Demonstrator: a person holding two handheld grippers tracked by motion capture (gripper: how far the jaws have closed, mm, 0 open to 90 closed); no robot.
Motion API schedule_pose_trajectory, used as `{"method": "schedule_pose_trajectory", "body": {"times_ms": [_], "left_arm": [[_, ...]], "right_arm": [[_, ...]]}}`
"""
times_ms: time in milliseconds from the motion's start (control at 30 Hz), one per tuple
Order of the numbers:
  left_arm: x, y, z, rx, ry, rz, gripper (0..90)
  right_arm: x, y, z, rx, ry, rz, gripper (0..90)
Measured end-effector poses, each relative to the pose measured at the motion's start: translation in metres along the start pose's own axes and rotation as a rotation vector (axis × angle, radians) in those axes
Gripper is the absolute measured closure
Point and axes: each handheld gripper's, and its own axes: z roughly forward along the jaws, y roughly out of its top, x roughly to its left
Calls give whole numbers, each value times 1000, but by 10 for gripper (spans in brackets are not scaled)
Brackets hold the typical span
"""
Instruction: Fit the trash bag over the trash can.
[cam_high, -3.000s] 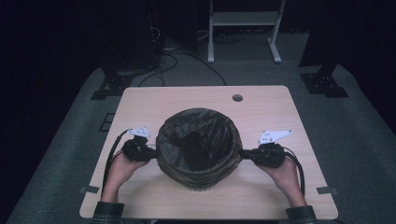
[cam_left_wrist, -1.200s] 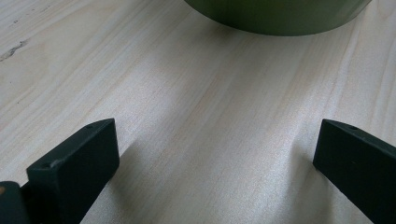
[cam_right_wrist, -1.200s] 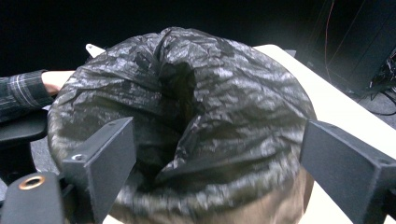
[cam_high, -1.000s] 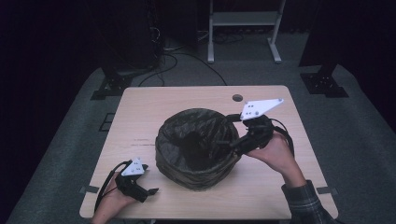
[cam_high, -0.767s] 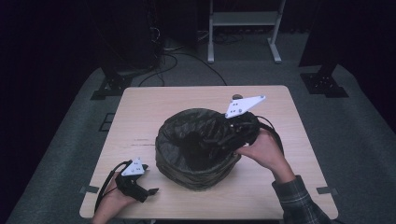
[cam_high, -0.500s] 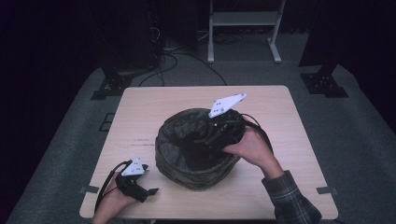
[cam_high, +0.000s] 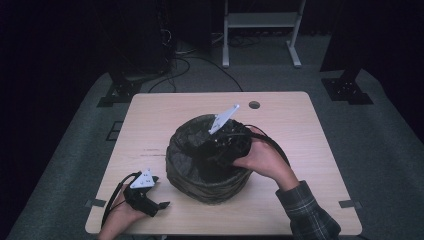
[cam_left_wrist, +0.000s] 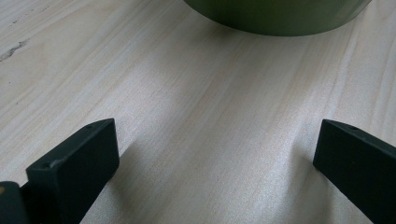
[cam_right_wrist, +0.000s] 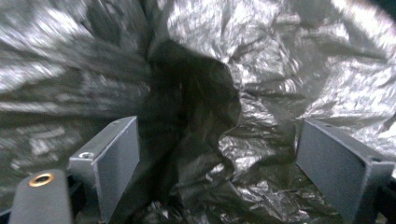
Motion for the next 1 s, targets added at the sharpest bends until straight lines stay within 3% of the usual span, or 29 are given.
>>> {"method": "schedule_pose_trajectory", "body": {"times_ms": [167,367,600,733,1000], "left_arm": [[0,0,0,0,0,0,0],[0,0,0,0,0,0,0],[0,0,0,0,-1,0,0],[0,0,0,-1,-1,0,0],[0,0,0,0,-3,1,0]], "right_arm": [[1,-3,9,112,-34,-8,123],[0,1,-2,20,-14,-1,122],[3,23,-11,-51,21,-7,118],[4,38,-3,-67,42,-4,118],[4,61,26,-39,72,-3,118]]}}
